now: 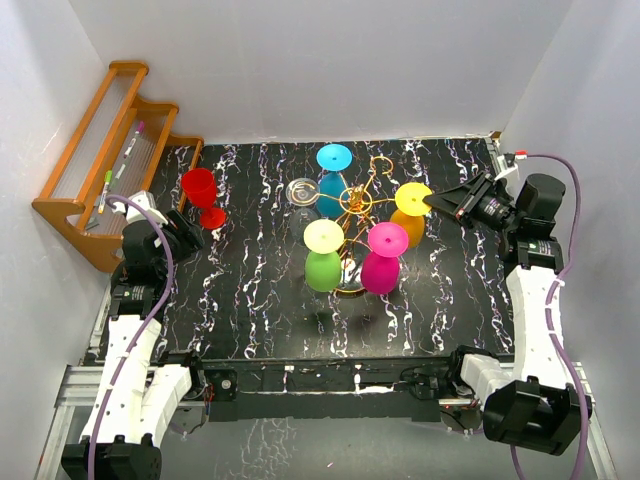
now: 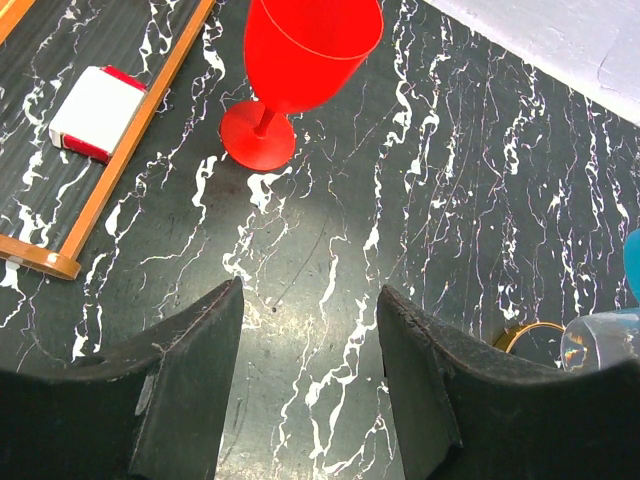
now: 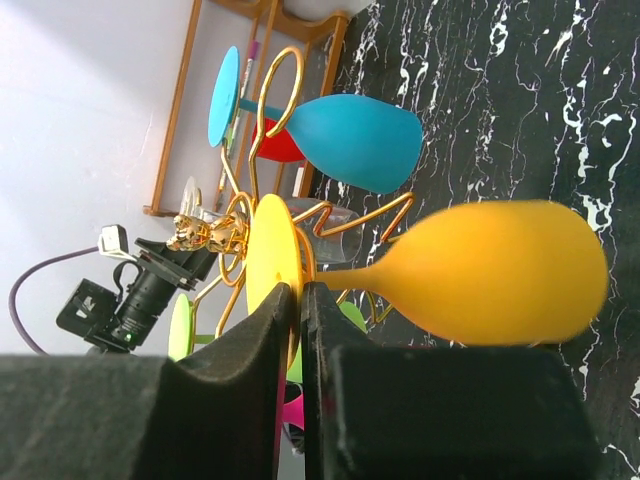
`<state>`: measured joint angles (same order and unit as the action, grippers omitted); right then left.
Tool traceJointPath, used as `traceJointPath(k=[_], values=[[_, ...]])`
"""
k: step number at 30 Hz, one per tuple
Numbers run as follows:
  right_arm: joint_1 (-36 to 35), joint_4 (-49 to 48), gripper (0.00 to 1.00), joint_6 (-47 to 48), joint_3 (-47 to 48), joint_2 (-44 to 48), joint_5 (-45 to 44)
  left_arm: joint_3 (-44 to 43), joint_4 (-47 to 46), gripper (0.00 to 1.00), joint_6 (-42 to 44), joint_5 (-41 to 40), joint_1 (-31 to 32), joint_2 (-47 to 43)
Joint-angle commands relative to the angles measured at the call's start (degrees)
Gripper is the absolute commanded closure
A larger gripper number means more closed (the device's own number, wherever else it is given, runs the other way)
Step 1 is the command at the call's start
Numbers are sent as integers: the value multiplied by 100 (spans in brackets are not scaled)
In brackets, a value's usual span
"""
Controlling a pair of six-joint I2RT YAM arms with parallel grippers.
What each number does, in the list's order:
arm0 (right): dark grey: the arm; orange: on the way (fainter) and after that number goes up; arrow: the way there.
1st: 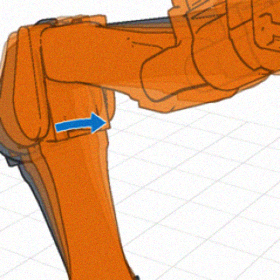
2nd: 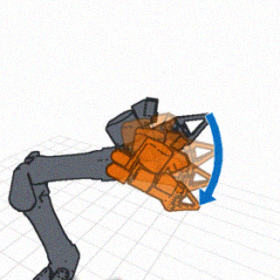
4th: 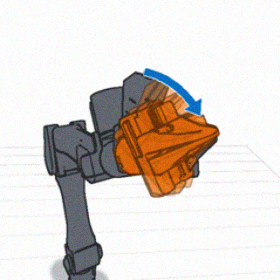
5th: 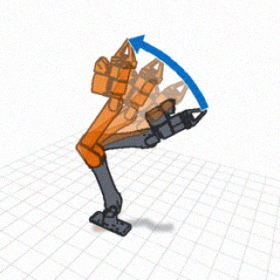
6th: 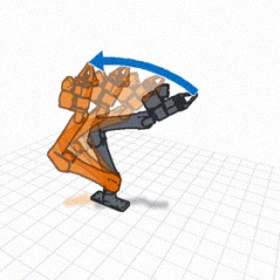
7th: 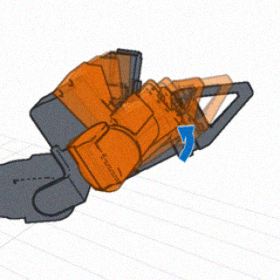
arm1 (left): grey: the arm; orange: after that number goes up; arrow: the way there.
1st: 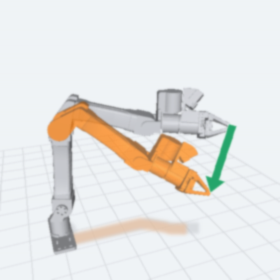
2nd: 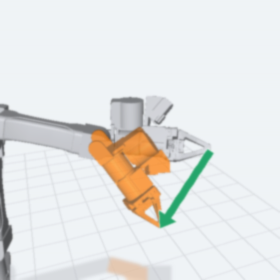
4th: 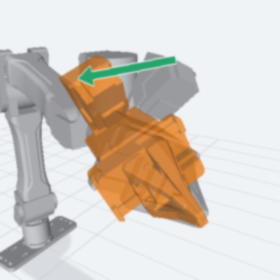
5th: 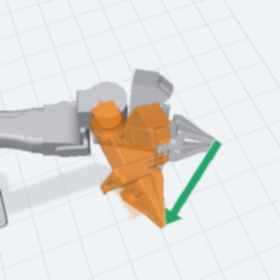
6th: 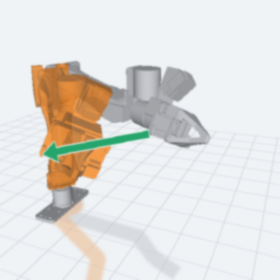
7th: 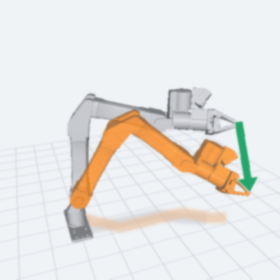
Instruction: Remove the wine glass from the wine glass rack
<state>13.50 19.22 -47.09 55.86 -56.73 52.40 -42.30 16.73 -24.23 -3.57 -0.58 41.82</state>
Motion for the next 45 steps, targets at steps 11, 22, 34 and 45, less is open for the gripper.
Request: traceJointPath(k=[11, 22, 34, 45], values=[[-22, -162, 92, -369, 530, 298, -328, 7, -55, 45, 15, 76, -18, 1], [-149, -820, 92, -849, 494, 0, 290, 5, -56, 45, 15, 67, -17, 10], [-707, -863, 92, -816, 627, -147, 17, 0, -56, 45, 15, 65, -17, 3], [-981, -335, 92, -461, 638, 133, -542, 3, -50, 45, 21, 59, -15, -8]])
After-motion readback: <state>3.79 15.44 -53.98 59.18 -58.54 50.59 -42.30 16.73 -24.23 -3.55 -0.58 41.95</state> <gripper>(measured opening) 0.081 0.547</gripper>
